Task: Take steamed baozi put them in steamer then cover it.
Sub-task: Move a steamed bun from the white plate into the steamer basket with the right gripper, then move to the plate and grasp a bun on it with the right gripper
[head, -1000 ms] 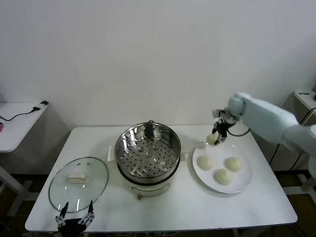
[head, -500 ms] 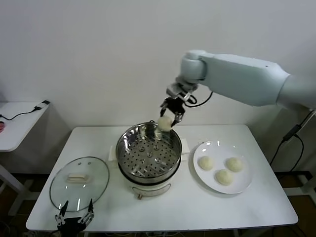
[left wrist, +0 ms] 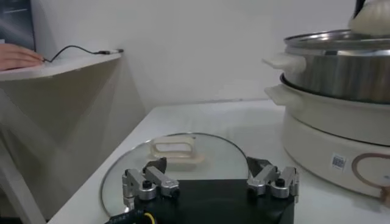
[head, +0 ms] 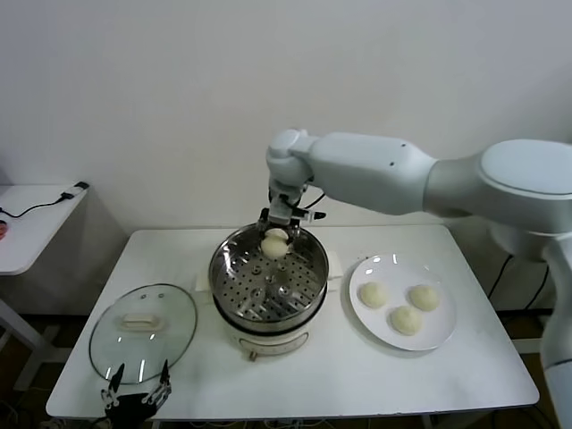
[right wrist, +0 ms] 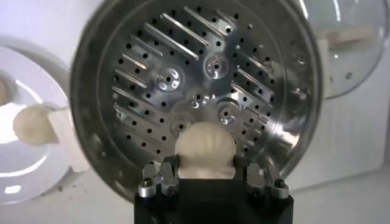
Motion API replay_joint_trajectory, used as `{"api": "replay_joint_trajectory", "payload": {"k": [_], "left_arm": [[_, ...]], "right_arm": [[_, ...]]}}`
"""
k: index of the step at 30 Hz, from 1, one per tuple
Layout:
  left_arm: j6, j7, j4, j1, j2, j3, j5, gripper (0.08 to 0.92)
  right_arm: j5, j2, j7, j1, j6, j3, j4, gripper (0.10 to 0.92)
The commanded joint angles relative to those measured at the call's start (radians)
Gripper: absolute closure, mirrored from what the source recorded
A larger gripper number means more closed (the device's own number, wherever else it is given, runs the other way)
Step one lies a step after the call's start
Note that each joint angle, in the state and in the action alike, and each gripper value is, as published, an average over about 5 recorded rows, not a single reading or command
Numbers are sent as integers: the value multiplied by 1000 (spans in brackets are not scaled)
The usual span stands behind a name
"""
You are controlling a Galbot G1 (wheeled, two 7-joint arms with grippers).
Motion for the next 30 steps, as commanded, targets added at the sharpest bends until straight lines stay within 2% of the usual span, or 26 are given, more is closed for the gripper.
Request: {"api": "replay_joint_trajectory", "payload": {"k": [1, 7, 11, 17, 19, 22, 26, 28, 30], "left_arm": [[0, 0, 2, -2, 0, 0, 0, 177], [1, 0, 5, -8, 2, 0, -2, 177], [1, -1, 9, -11, 2, 3, -2, 177], [2, -1, 5, -13, 2, 3, -2, 177], [2, -1, 2, -10, 2, 2, -2, 177], [2, -1, -3, -6, 3, 3, 0, 177], [2, -1, -6, -5, 5, 2, 1, 177], [1, -1, -6, -6, 7, 1, 0, 177], [1, -1, -6, -9, 9, 2, -1, 177]], "right_arm": [[-173, 71, 34, -120, 81, 38, -139, 414], [-173, 107, 40, -144, 100, 55, -216, 413], [-140, 123, 31, -144, 111, 53, -245, 381], [-50, 119, 29, -97, 139, 61, -235, 232], [45, 93, -1, -35, 138, 58, -202, 210], [295, 22, -77, 121, 88, -19, -134, 204], [695, -116, -171, 318, -159, -231, -46, 203], [790, -208, -197, 374, -271, -329, -11, 203], [820, -307, -185, 399, -342, -415, 23, 203]]}}
